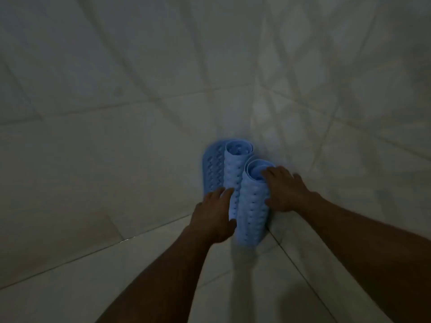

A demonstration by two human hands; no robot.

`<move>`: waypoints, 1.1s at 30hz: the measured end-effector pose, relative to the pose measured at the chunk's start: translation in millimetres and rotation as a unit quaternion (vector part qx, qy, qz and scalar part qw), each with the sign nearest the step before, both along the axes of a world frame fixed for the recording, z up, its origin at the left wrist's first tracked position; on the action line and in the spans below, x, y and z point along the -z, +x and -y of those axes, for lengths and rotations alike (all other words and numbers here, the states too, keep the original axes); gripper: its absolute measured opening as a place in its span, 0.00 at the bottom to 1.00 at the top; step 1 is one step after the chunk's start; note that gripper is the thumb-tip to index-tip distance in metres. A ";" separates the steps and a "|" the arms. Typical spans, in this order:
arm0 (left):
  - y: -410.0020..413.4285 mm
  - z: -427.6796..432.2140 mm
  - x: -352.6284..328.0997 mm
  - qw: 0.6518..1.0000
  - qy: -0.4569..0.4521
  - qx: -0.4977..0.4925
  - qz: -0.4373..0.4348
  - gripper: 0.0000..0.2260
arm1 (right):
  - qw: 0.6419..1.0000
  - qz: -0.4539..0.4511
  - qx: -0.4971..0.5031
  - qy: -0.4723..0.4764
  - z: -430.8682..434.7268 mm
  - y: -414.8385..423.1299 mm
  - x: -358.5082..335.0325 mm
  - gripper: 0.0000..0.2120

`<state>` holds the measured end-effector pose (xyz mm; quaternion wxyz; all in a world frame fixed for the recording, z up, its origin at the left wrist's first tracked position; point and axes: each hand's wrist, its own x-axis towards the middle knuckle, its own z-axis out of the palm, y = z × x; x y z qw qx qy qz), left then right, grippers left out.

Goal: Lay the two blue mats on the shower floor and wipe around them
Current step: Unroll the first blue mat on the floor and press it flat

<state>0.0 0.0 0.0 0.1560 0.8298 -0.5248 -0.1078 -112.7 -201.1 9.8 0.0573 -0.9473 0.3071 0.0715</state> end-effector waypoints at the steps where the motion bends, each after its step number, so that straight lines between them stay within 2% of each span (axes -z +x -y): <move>1: 4.2 11.1 13.6 1.000 -0.021 -0.001 0.005 0.37 | 1.000 0.007 -0.006 -0.016 4.8 5.6 11.9 0.41; 4: 21.7 45.2 42.1 0.997 -0.068 -0.011 0.022 0.41 | 0.995 0.087 -0.008 -0.043 15.2 20.4 38.1 0.30; 6: 26.1 63.5 57.6 0.994 -0.088 0.001 0.059 0.45 | 0.985 0.165 -0.017 -0.047 11.2 18.5 56.8 0.23; 7: 28.7 68.7 62.1 0.992 -0.097 0.009 0.084 0.46 | 0.983 0.175 -0.032 -0.053 7.5 14.7 61.1 0.21; 9: 28.3 70.7 61.4 0.987 -0.100 0.033 0.124 0.44 | 0.984 0.155 -0.073 -0.050 -3.0 5.0 57.2 0.18; 12: 23.9 56.4 50.1 0.983 -0.094 0.074 0.140 0.37 | 0.982 0.100 -0.154 -0.041 -20.3 -9.3 40.2 0.13; 14: 29.9 37.4 36.5 0.983 -0.104 0.078 0.128 0.33 | 0.975 0.093 -0.195 -0.056 -33.7 -8.6 22.7 0.15; 17: 47.7 -4.0 26.9 0.981 -0.057 0.091 0.163 0.34 | 0.957 0.104 -0.256 -0.085 -62.0 7.7 2.4 0.19; 20: 58.1 -67.5 33.0 0.994 -0.032 0.023 0.103 0.32 | 0.950 0.095 -0.286 -0.079 -107.7 31.0 -4.9 0.16; 23: 65.7 -137.8 37.9 0.995 -0.048 -0.051 0.069 0.34 | 0.951 0.054 -0.298 -0.055 -167.8 55.4 -4.8 0.16; 27: 79.5 -219.9 44.2 0.984 -0.051 -0.110 0.130 0.38 | 0.945 0.046 -0.317 -0.065 -239.9 86.2 15.8 0.18; 29: 86.9 -249.9 44.4 0.977 -0.049 -0.163 0.127 0.36 | 0.947 0.044 -0.310 -0.076 -266.9 98.6 25.2 0.19; 31: 92.3 -267.2 45.4 0.972 0.021 -0.191 0.132 0.29 | 0.950 0.021 -0.302 -0.078 -288.5 111.9 29.2 0.21; 33: 94.0 -275.1 52.3 0.969 0.095 -0.194 0.122 0.27 | 0.954 -0.048 -0.288 -0.070 -306.9 127.0 29.3 0.24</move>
